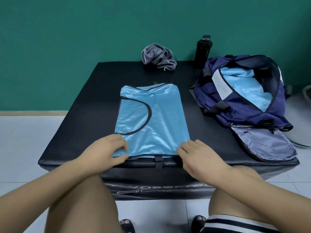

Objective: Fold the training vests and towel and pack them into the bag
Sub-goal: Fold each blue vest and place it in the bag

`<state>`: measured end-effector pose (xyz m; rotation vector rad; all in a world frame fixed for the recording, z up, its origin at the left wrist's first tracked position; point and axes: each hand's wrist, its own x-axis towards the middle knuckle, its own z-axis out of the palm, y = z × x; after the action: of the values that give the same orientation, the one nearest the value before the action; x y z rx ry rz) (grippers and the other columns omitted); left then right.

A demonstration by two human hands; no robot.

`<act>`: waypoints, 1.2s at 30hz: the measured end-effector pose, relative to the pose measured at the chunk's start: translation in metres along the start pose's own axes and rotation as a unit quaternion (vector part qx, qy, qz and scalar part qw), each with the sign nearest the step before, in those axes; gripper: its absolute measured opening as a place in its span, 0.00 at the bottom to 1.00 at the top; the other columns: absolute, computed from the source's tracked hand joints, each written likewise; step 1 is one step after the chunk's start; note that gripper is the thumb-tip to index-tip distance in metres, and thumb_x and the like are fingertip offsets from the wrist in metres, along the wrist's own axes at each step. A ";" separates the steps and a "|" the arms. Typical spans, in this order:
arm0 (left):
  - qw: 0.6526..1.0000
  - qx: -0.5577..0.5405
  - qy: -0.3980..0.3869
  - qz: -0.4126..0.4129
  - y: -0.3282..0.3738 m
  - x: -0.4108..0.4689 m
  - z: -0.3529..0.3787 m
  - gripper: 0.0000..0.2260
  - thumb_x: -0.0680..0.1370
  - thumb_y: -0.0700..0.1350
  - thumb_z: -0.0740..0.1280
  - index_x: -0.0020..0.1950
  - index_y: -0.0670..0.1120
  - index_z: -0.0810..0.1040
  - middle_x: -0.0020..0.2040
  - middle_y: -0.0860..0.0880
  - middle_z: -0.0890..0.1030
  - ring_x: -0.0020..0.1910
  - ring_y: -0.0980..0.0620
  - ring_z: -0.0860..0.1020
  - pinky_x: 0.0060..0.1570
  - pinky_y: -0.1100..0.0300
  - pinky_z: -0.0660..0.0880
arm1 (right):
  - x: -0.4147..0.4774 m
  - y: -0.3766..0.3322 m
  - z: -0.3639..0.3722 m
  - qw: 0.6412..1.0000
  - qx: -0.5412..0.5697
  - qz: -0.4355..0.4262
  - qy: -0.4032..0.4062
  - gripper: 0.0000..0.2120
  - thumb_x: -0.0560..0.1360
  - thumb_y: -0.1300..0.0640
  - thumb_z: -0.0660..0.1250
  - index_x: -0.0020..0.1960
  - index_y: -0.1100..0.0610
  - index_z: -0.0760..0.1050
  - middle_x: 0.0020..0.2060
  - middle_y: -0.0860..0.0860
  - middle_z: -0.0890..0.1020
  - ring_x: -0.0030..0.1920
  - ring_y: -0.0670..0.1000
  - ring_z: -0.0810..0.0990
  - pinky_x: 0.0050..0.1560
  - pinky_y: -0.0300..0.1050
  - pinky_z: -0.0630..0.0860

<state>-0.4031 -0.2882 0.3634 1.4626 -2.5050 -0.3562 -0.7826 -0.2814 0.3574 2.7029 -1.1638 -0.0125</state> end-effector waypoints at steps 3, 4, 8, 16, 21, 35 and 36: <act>0.996 0.075 -0.009 0.039 0.003 -0.009 0.009 0.10 0.76 0.62 0.69 0.52 0.58 0.77 0.48 0.60 0.75 0.47 0.56 0.76 0.47 0.58 0.75 | 0.004 -0.003 0.000 1.000 -0.012 0.006 -0.006 0.11 0.66 0.63 0.70 0.44 0.55 0.71 0.38 0.52 0.71 0.35 0.56 0.69 0.36 0.50 0.61; 0.994 0.101 -0.004 0.045 0.002 -0.008 0.011 0.10 0.76 0.60 0.69 0.51 0.57 0.77 0.47 0.60 0.75 0.46 0.55 0.76 0.47 0.58 0.75 | 0.006 -0.004 0.000 1.000 -0.017 0.012 -0.013 0.12 0.64 0.64 0.71 0.44 0.55 0.71 0.38 0.52 0.71 0.35 0.56 0.69 0.35 0.50 0.62; 0.984 0.167 0.024 0.052 0.003 -0.004 0.016 0.03 0.75 0.51 0.65 0.46 0.54 0.75 0.41 0.56 0.73 0.38 0.51 0.75 0.40 0.55 0.73 | 0.013 -0.004 0.002 0.998 -0.026 0.032 -0.043 0.17 0.59 0.68 0.72 0.44 0.55 0.71 0.36 0.52 0.71 0.34 0.55 0.68 0.33 0.49 0.62; 0.993 0.095 -0.075 0.008 0.015 -0.002 0.000 0.03 0.72 0.51 0.65 0.43 0.56 0.71 0.40 0.56 0.75 0.38 0.52 0.74 0.43 0.58 0.74 | 0.009 -0.001 -0.009 0.995 0.050 0.026 -0.082 0.15 0.61 0.66 0.67 0.41 0.53 0.64 0.33 0.50 0.68 0.30 0.55 0.64 0.33 0.48 0.64; 0.992 -0.059 -0.101 -0.052 0.023 0.014 -0.028 0.03 0.74 0.52 0.66 0.44 0.57 0.80 0.42 0.58 0.83 0.41 0.56 0.81 0.45 0.59 0.79 | 0.009 0.005 -0.017 0.987 0.101 0.041 -0.121 0.09 0.73 0.60 0.61 0.52 0.53 0.71 0.46 0.50 0.75 0.43 0.57 0.74 0.46 0.52 0.73; 0.976 -0.058 0.105 -0.184 -0.061 0.251 -0.041 0.07 0.79 0.43 0.66 0.45 0.52 0.83 0.43 0.55 0.83 0.42 0.52 0.81 0.40 0.57 0.77 | 0.026 0.020 -0.017 0.959 0.187 0.058 -0.204 0.07 0.72 0.56 0.65 0.50 0.52 0.71 0.46 0.48 0.76 0.44 0.56 0.77 0.46 0.55 0.78; 0.979 -0.036 0.094 -0.175 -0.065 0.261 -0.038 0.07 0.79 0.43 0.67 0.45 0.53 0.83 0.43 0.55 0.83 0.43 0.51 0.82 0.42 0.56 0.78 | 0.027 0.021 -0.017 0.958 0.191 0.057 -0.205 0.07 0.72 0.56 0.65 0.50 0.52 0.71 0.46 0.47 0.76 0.44 0.56 0.76 0.46 0.54 0.78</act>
<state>-0.4642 -0.5511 0.3961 1.8165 -2.0663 -0.3422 -0.7773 -0.3123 0.3796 3.0573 -1.5785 -0.3891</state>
